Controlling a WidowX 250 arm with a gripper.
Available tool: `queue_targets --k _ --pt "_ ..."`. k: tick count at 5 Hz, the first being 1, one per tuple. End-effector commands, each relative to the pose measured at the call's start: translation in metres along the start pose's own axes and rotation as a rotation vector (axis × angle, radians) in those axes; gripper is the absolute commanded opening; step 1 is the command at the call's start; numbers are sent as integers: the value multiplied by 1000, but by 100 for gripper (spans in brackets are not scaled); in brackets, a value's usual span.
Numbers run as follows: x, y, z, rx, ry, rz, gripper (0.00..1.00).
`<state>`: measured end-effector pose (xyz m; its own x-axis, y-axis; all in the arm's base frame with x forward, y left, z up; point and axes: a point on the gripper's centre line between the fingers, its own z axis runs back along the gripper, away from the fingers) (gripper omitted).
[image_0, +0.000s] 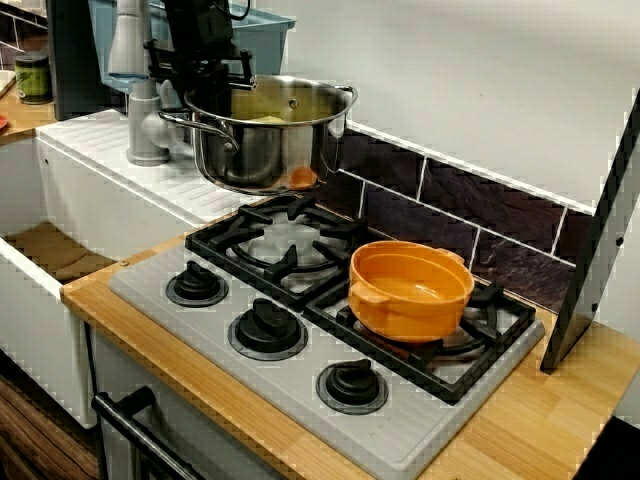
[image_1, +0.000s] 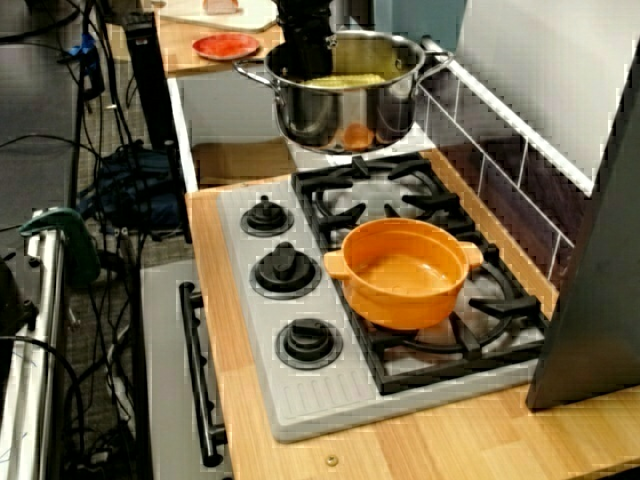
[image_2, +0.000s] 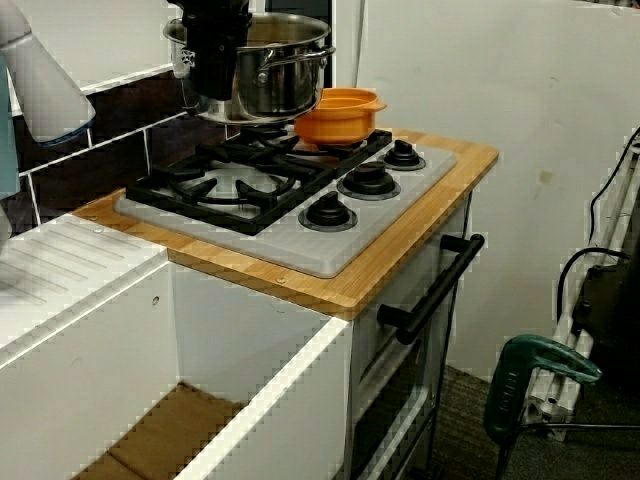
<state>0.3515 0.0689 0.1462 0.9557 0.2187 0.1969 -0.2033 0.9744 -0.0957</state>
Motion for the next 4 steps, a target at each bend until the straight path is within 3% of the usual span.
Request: queue_targets --k 1,2,4 --pt "4 -3 15 20 -73 -9 0" --pt "2 -3 16 17 -76 -10 0" --pt "-5 -2 -7 52 -68 -19 0"
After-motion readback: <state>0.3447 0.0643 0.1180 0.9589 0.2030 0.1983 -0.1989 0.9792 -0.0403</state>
